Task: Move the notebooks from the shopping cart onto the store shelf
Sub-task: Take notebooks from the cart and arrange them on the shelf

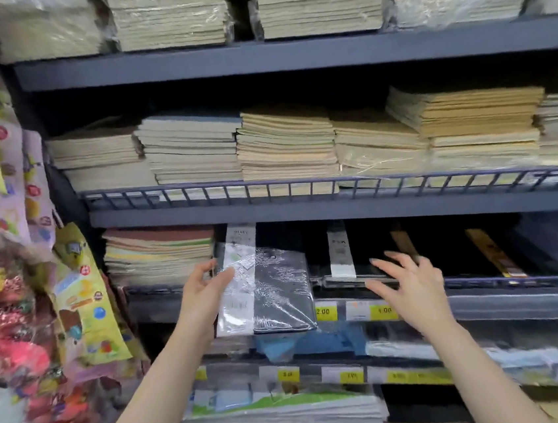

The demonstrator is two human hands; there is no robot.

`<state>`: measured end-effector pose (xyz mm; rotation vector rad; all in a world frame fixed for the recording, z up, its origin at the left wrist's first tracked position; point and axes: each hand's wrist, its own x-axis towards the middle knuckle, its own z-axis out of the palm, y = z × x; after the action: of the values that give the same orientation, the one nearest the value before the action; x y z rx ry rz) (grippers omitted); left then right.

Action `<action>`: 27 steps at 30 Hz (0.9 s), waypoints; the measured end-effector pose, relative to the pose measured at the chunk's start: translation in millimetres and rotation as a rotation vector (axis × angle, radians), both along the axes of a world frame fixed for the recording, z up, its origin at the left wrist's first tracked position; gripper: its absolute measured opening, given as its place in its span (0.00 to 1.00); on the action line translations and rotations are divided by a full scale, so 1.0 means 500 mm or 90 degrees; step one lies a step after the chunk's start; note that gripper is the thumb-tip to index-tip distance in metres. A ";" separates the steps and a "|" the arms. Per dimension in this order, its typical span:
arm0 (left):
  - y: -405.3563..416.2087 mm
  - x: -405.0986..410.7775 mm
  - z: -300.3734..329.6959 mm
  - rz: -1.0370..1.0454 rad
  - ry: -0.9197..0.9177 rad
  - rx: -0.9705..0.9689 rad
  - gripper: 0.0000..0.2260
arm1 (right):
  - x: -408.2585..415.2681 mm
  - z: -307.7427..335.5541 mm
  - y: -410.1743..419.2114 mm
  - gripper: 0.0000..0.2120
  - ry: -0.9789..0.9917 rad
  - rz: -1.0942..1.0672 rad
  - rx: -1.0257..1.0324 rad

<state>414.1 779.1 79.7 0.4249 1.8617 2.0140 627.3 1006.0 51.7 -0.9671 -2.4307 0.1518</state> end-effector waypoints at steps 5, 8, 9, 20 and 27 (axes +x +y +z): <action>0.012 -0.015 -0.044 -0.009 -0.011 0.053 0.13 | -0.035 -0.036 0.004 0.21 -0.019 0.030 0.157; 0.014 -0.023 -0.047 -0.008 -0.013 0.060 0.15 | -0.053 -0.041 0.008 0.19 -0.050 0.063 0.149; 0.016 -0.027 -0.047 -0.018 -0.023 0.070 0.15 | -0.056 -0.041 0.011 0.19 -0.061 0.074 0.119; 0.018 -0.017 -0.040 -0.075 -0.078 0.110 0.09 | -0.028 -0.012 -0.109 0.18 0.270 0.194 -0.184; 0.028 0.015 -0.036 -0.111 -0.097 0.084 0.14 | -0.028 -0.023 -0.224 0.23 0.356 0.315 -0.512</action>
<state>421.8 793.2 61.6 0.4401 1.5533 1.9981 613.2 894.1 40.4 -0.4682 -2.0048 1.4421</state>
